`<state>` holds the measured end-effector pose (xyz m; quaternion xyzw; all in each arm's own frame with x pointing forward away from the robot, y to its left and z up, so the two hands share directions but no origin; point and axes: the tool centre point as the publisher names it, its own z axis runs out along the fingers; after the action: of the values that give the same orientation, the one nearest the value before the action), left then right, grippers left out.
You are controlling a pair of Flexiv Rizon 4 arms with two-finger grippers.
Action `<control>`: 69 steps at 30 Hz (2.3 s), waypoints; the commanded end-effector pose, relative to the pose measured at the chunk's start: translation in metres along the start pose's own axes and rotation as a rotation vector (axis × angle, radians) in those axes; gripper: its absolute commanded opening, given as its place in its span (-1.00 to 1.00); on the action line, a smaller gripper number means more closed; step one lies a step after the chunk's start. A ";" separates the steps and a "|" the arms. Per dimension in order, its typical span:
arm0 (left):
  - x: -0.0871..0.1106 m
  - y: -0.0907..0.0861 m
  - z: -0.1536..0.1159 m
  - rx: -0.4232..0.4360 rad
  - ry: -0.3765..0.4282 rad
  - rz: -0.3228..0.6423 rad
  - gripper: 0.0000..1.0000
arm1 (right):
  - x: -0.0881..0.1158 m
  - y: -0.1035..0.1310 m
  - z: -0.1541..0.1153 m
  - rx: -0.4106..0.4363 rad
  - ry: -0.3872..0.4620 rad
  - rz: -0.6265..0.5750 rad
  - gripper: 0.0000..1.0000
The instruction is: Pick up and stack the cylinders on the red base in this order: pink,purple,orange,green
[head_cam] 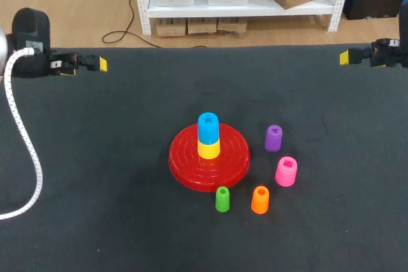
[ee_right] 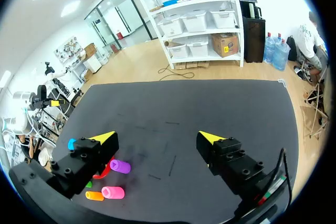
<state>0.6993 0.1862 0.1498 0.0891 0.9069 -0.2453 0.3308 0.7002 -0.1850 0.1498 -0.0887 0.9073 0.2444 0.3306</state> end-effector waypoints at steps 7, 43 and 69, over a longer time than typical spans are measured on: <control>-0.001 -0.001 0.000 -0.007 0.005 -0.001 1.00 | 0.000 0.000 0.000 0.000 0.000 0.000 1.00; -0.001 -0.001 0.000 -0.007 0.005 -0.001 1.00 | 0.000 0.000 0.000 0.000 0.000 0.000 1.00; -0.009 -0.021 0.011 0.162 0.052 0.272 1.00 | 0.000 0.000 0.000 0.000 0.000 0.000 1.00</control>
<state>0.6945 0.1688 0.1524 0.1477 0.9015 -0.2403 0.3282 0.7002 -0.1850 0.1498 -0.0887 0.9073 0.2444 0.3306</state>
